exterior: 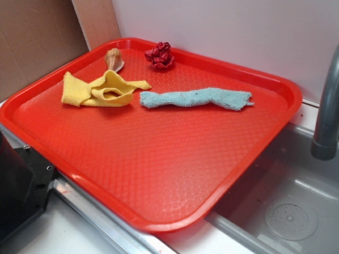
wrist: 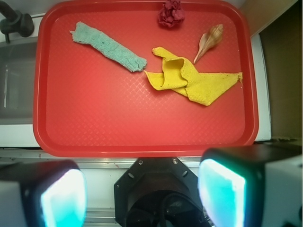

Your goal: Grab the shell.

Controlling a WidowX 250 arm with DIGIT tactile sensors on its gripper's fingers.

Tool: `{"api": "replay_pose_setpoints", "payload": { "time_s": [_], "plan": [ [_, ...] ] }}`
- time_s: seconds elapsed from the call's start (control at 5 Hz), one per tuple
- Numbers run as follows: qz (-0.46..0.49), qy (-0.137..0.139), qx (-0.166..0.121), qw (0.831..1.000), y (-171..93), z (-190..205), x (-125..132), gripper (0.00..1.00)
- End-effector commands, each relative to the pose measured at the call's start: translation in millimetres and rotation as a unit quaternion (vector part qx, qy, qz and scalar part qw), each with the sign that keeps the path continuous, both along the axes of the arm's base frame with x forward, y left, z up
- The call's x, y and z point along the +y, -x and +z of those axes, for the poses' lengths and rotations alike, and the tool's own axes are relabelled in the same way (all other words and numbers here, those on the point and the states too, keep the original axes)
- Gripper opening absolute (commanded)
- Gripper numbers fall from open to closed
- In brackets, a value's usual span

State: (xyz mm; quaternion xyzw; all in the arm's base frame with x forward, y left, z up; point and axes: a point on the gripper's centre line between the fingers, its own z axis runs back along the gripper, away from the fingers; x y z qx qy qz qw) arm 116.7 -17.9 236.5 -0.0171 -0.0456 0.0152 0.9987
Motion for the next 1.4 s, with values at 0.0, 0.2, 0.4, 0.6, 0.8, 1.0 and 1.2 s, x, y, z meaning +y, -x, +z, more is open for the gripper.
{"api": "replay_pose_setpoints", "payload": {
  "time_s": [0.0, 0.2, 0.4, 0.6, 0.8, 1.0, 1.2],
  "plan": [
    [0.0, 0.0, 0.0, 1.0, 0, 0, 0, 1.0],
    [0.026, -0.007, -0.008, 1.0, -1, -8, 1, 1.0],
    [0.079, -0.031, -0.02, 0.996, -11, -25, 5, 1.0],
    [0.168, -0.03, -0.05, 0.984, -24, -46, 16, 1.0],
    [0.228, -0.023, -0.062, 0.971, -46, -66, 34, 1.0],
    [0.277, -0.026, -0.081, 0.957, -73, -91, 59, 1.0],
    [0.306, -0.046, -0.095, 0.946, -94, -105, 75, 1.0]
  ]
}}
